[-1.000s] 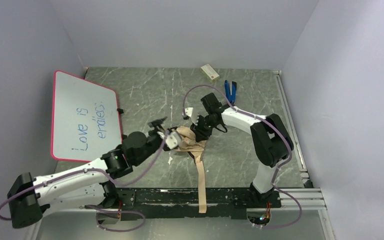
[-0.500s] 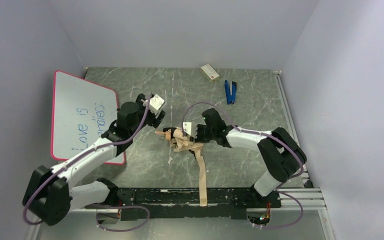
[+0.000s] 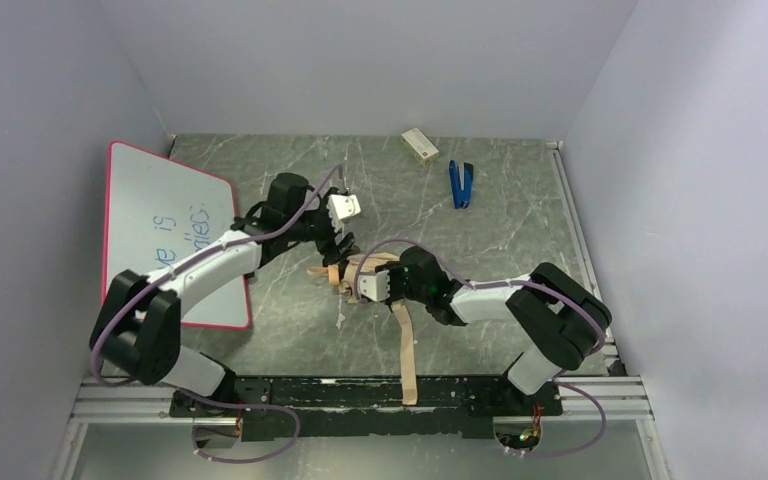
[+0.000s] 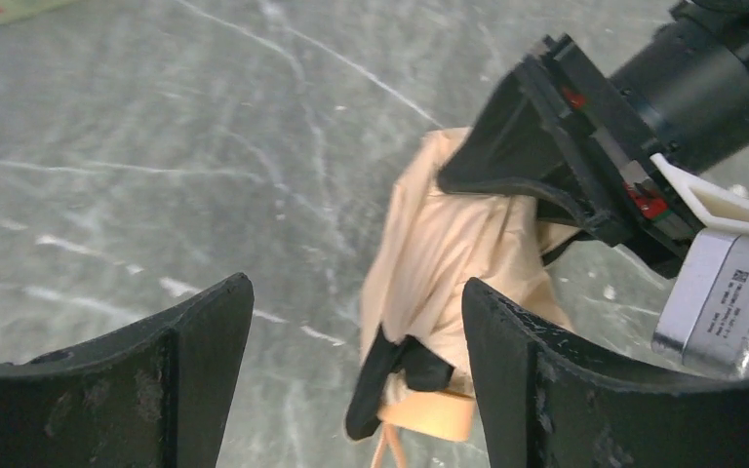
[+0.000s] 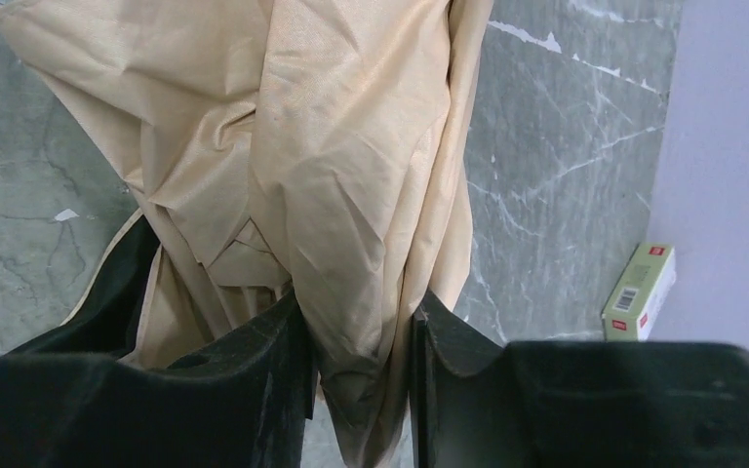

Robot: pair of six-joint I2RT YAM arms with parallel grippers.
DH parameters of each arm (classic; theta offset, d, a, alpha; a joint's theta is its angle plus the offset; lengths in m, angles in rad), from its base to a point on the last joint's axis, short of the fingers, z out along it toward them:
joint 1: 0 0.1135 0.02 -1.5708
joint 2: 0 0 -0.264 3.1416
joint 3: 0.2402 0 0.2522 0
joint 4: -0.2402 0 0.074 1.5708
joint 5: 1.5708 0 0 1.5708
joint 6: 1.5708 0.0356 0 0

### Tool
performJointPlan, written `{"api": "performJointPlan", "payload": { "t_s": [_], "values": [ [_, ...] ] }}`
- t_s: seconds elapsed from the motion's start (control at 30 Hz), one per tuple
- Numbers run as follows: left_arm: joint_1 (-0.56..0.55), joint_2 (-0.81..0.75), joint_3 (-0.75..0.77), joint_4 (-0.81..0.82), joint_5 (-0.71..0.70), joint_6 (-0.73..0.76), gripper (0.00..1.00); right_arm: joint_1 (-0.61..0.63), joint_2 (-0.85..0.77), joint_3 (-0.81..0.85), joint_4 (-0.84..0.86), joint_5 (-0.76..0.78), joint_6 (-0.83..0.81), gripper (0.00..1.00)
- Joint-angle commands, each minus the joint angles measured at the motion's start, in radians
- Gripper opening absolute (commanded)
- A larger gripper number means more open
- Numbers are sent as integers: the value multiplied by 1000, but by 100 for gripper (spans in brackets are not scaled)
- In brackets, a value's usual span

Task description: Put away the umbrella

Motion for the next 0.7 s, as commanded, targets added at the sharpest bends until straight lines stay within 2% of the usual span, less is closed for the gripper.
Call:
{"api": "performJointPlan", "payload": {
  "t_s": [0.0, 0.27, 0.67],
  "values": [
    [7, 106, 106, -199, 211, 97, 81, 14, 59, -70, -141, 66, -40, 14],
    [6, 272, 247, -413, 232, 229, 81, 23, 61, -64, -159, 60, -42, 13],
    [-31, 454, 292, -498, 145, 230, 87, 30, 49, -63, -168, 70, -41, 13]
  ]
}}
